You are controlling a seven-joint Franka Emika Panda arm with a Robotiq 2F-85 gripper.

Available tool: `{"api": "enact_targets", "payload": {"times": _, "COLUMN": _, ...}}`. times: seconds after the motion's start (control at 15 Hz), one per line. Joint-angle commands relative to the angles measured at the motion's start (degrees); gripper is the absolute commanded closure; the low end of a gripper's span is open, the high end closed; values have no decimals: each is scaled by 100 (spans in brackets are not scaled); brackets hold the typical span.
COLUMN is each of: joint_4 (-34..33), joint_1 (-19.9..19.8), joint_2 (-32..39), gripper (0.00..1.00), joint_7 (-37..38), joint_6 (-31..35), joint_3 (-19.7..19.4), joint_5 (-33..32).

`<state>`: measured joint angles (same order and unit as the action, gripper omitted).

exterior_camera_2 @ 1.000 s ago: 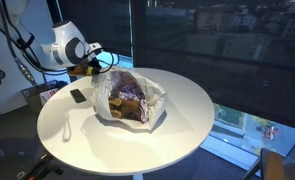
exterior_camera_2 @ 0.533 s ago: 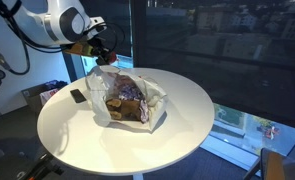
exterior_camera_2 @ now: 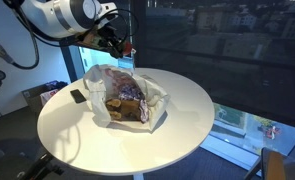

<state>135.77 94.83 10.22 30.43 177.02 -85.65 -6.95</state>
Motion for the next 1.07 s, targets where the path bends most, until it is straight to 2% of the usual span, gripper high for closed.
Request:
{"api": "enact_targets", "payload": {"times": 0.0, "joint_4": 110, "joint_1": 1423, "joint_2": 423, "gripper": 94, "joint_7": 402, "joint_6": -260, "joint_3": -1404, "joint_5": 236}}
{"api": "enact_targets", "payload": {"times": 0.2, "joint_4": 290, "joint_1": 2699, "joint_2": 896, "gripper": 94, "joint_7": 380, "joint_6": -947, "joint_3": -2539, "joint_5": 773}}
{"api": "enact_targets", "payload": {"times": 0.33, "joint_4": 491, "joint_1": 3492, "joint_2": 1452, "gripper": 94, "joint_7": 354, "joint_6": -1519, "joint_3": -3240, "joint_5": 1315}}
{"api": "enact_targets", "payload": {"times": 0.53, "joint_4": 856, "joint_1": 4476, "joint_2": 2315, "gripper": 95, "joint_7": 385, "joint_6": -2463, "joint_3": -4185, "joint_5": 1906}}
{"api": "enact_targets", "payload": {"times": 0.67, "joint_4": 1092, "joint_1": 5033, "joint_2": 2916, "gripper": 95, "joint_7": 350, "joint_6": -3352, "joint_3": -4752, "joint_5": 2090}}
{"api": "enact_targets", "payload": {"times": 0.73, "joint_4": 1028, "joint_1": 4525, "joint_2": 3221, "gripper": 95, "joint_7": -5, "joint_6": -3729, "joint_3": -4332, "joint_5": 2569}}
{"api": "enact_targets", "payload": {"times": 0.8, "joint_4": 1150, "joint_1": 4679, "joint_2": 3522, "gripper": 94, "joint_7": -127, "joint_6": -4140, "joint_3": -4509, "joint_5": 2797}}
{"api": "enact_targets", "payload": {"times": 1.0, "joint_4": 1566, "joint_1": 4625, "joint_2": 4486, "gripper": 94, "joint_7": -908, "joint_6": -5175, "joint_3": -4699, "joint_5": 3662}}
